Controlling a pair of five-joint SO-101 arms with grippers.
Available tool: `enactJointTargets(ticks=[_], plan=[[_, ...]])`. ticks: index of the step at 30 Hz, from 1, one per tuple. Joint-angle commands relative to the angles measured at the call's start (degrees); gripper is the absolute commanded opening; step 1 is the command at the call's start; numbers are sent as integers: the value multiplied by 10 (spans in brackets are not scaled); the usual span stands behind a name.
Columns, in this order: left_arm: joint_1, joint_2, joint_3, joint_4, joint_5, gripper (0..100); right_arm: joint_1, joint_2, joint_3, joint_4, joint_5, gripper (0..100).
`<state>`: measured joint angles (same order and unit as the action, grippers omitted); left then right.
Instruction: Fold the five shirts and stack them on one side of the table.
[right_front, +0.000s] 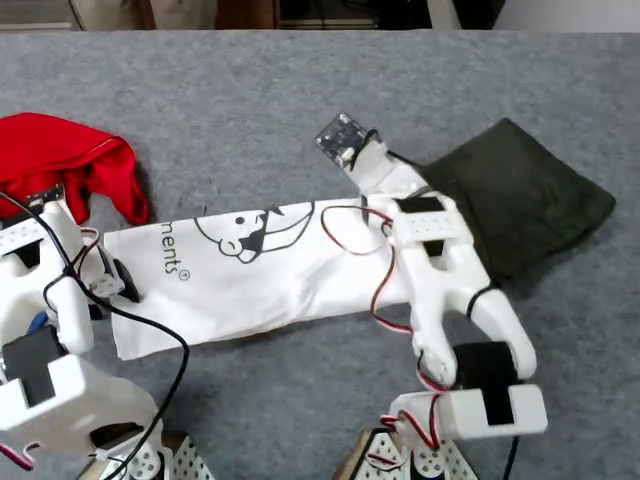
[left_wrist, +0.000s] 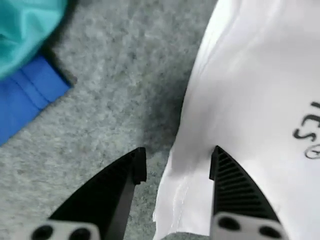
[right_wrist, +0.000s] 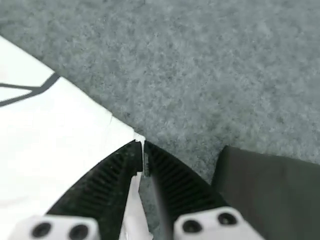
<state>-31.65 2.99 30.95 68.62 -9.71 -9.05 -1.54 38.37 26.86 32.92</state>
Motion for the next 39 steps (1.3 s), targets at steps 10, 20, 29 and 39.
enactJointTargets(ticks=[10,20,29,39], plan=[[-33,70,-33,-36,2,81,-7,29,-39,-18,3,33],[-4,65,-28,-68,-1,19,1,29,-37,-29,-1,31],[21,20,-216,117,-19,19,76,19,-39,-82,-79,31],[259,-20,-363,255,-14,19,236,-152,-51,-89,-100,30]])
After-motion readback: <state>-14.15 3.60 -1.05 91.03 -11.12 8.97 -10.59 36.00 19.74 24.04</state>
